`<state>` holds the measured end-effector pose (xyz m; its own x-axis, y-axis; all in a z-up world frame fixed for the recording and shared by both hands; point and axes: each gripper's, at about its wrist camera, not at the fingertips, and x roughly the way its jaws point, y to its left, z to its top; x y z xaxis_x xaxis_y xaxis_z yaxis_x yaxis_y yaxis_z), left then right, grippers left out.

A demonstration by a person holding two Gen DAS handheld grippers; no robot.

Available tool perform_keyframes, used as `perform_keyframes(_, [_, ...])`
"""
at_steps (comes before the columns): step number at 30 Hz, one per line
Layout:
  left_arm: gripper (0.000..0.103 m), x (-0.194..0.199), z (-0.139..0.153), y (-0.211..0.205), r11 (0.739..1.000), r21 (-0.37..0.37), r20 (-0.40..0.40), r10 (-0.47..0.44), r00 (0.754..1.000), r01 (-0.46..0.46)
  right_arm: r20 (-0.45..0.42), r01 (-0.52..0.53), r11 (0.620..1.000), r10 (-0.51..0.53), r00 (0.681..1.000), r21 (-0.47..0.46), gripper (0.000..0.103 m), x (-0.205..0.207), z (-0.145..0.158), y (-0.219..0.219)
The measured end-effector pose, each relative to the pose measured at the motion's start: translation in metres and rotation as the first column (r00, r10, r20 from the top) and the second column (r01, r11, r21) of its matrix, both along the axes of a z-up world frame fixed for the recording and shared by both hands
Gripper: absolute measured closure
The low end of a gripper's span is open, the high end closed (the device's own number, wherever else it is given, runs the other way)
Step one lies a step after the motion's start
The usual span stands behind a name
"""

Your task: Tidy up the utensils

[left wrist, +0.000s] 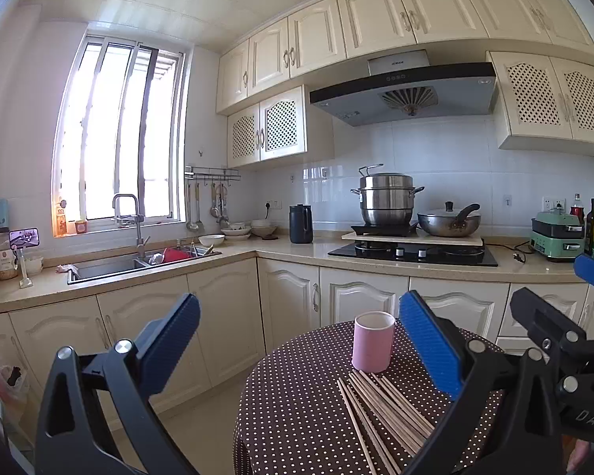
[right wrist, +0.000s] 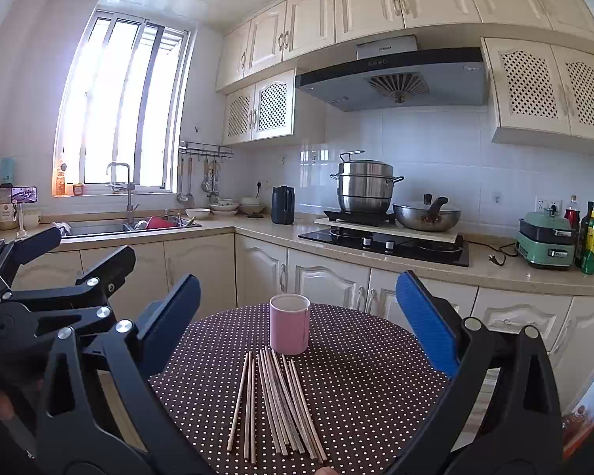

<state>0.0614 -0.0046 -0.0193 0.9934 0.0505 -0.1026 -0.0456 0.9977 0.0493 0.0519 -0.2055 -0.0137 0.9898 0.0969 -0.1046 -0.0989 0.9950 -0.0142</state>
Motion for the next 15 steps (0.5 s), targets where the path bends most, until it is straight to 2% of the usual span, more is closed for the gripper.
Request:
perform_keyframes(6, [0.004, 0.021, -0.005, -0.001, 1.000, -0.025, -0.060, -0.019, 0.998, 0.017, -0.019, 0.003, 1.000, -0.003, 1.000, 0.012, 0.006, 0.015, -0.004, -0.004])
perform_keyframes(15, [0.004, 0.046, -0.017, -0.005, 0.999, -0.023, -0.114, -0.034, 0.993, 0.032, -0.050, 0.014, 1.000, -0.013, 0.999, 0.009, 0.006, 0.035, -0.012, -0.010])
